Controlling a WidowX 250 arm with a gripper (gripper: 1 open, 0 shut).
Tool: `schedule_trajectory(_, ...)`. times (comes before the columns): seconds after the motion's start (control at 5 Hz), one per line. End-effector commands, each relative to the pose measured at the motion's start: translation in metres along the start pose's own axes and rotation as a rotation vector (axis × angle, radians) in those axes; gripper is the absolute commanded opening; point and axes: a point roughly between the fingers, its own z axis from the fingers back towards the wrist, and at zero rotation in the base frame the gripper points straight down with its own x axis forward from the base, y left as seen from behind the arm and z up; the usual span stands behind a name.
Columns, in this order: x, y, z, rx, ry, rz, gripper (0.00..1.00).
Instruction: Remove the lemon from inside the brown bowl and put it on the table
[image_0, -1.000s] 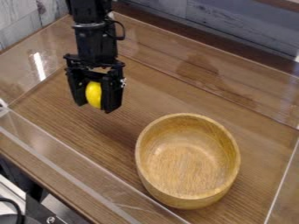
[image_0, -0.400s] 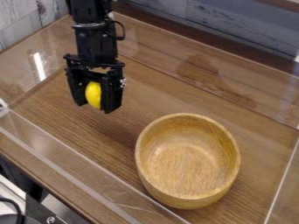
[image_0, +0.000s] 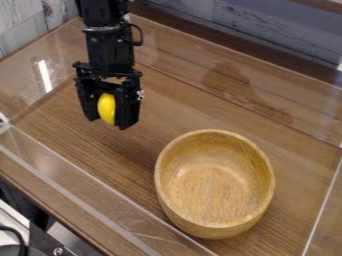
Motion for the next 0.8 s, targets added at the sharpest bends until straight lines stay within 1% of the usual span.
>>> schedule_trajectory(0.0,0.0032,-0.0002,0.0107,0.015,-0.038,-0.012,1.00)
schedule_trajectory(0.6,0.0052,-0.0031,0.0080,-0.007,-0.023,-0.031,1.00)
